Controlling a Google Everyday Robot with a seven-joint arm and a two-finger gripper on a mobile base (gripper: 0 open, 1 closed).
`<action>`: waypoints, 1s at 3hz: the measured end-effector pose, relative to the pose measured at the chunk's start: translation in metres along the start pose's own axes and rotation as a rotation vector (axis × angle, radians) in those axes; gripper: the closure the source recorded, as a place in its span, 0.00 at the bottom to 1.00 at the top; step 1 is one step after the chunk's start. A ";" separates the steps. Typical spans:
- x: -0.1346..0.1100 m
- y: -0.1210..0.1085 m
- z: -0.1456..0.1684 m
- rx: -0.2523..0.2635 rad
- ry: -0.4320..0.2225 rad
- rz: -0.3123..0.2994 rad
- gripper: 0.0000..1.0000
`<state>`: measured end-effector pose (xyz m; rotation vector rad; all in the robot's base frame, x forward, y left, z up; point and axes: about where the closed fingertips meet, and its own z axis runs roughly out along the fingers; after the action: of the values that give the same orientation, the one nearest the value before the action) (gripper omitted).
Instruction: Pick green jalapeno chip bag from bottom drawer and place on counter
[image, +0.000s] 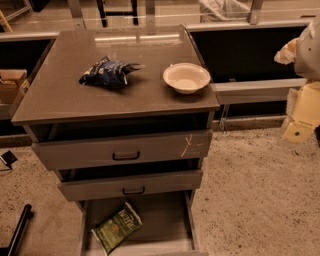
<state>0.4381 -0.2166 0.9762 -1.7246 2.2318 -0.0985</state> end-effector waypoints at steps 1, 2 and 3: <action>0.000 0.000 0.000 0.000 0.000 0.000 0.00; -0.003 0.000 0.006 -0.011 -0.005 -0.013 0.00; -0.010 0.009 0.030 -0.043 -0.017 -0.019 0.00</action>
Offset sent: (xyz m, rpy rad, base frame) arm 0.0048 0.0080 -0.0192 0.0092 0.0438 0.0445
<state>0.4407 -0.2006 0.9475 -1.7622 2.2207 -0.0404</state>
